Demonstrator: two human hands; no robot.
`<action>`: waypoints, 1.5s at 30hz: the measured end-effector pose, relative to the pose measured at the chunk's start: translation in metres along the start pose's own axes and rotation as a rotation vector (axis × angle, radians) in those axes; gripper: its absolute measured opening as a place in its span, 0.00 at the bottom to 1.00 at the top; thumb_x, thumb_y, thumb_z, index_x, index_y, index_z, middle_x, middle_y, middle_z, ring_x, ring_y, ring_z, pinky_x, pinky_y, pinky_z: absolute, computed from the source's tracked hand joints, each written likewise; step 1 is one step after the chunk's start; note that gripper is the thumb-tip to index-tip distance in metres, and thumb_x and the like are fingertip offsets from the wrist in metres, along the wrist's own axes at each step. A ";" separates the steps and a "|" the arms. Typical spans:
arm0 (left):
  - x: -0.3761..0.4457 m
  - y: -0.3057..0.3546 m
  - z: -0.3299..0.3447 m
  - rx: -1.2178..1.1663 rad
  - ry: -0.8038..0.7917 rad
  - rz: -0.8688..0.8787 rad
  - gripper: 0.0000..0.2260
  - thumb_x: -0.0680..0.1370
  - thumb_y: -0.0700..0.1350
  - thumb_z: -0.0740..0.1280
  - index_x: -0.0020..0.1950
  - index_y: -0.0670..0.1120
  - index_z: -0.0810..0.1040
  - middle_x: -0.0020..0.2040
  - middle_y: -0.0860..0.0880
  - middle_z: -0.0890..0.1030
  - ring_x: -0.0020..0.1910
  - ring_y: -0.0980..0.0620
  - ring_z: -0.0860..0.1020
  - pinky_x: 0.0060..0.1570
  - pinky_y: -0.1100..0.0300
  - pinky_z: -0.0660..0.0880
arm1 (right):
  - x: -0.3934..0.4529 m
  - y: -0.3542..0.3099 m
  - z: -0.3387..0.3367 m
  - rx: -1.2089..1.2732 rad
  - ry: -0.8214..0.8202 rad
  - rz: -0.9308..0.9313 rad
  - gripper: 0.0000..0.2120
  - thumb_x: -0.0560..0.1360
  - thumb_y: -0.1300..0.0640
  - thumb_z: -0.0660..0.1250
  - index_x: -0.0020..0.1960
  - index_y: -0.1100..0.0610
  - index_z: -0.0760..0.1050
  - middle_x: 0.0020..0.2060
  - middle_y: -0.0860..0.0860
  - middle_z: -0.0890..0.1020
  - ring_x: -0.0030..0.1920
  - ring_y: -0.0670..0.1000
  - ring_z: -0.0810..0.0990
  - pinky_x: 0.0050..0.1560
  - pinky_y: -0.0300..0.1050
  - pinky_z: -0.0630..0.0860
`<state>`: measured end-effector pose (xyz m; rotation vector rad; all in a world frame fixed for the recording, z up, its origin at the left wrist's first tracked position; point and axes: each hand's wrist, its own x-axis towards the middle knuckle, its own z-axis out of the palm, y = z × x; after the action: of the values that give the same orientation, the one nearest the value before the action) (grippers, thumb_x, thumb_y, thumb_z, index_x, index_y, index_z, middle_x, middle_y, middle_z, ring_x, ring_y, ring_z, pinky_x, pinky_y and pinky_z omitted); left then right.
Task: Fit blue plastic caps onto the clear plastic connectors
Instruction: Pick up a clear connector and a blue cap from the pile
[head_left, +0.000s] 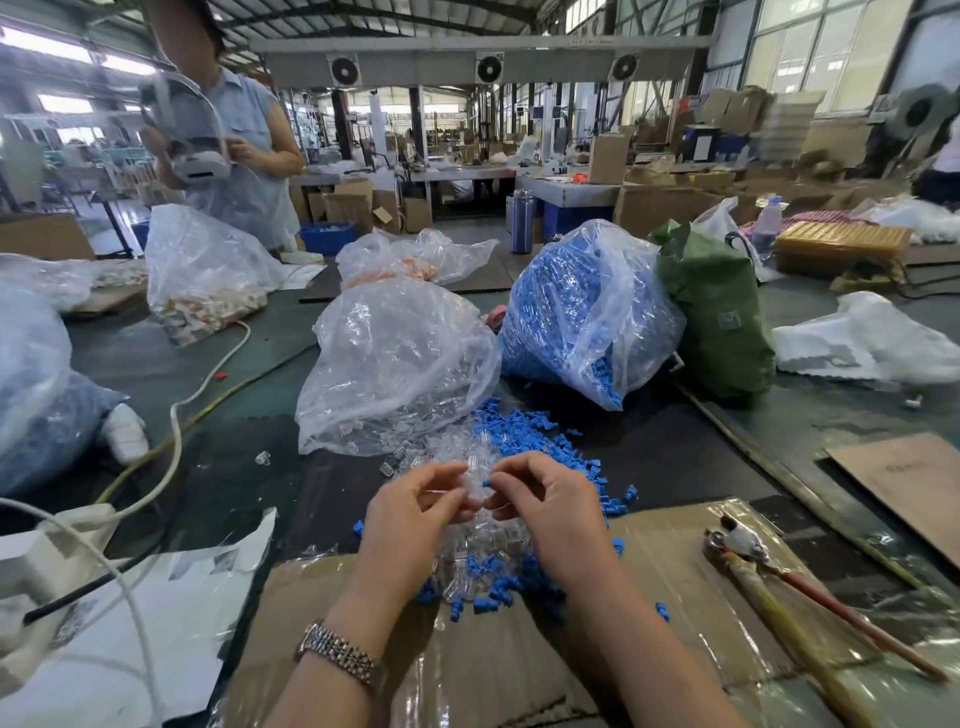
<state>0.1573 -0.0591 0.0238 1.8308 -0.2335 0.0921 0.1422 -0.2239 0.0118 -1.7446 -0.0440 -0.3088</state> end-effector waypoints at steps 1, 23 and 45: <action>0.001 0.000 -0.001 -0.053 -0.002 -0.018 0.12 0.79 0.34 0.69 0.59 0.46 0.81 0.47 0.46 0.86 0.43 0.53 0.86 0.44 0.64 0.82 | 0.000 -0.001 0.000 -0.004 -0.002 -0.005 0.03 0.79 0.58 0.71 0.47 0.50 0.82 0.39 0.48 0.86 0.39 0.48 0.86 0.43 0.41 0.82; -0.001 -0.001 -0.006 -0.759 -0.247 -0.266 0.13 0.69 0.33 0.75 0.54 0.37 0.85 0.55 0.35 0.84 0.55 0.39 0.84 0.50 0.58 0.82 | -0.008 -0.017 -0.011 -0.158 -0.077 -0.209 0.10 0.78 0.61 0.72 0.49 0.45 0.81 0.40 0.44 0.83 0.39 0.46 0.82 0.42 0.36 0.77; 0.001 -0.006 -0.014 -0.857 -0.178 -0.243 0.09 0.72 0.31 0.74 0.51 0.38 0.86 0.55 0.31 0.83 0.56 0.37 0.84 0.50 0.57 0.82 | -0.017 -0.046 -0.086 -1.314 0.087 0.532 0.39 0.72 0.33 0.71 0.72 0.55 0.64 0.70 0.57 0.68 0.70 0.60 0.67 0.67 0.61 0.67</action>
<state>0.1601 -0.0441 0.0224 0.9977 -0.1382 -0.3029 0.1013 -0.2957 0.0657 -2.9145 0.8463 0.0307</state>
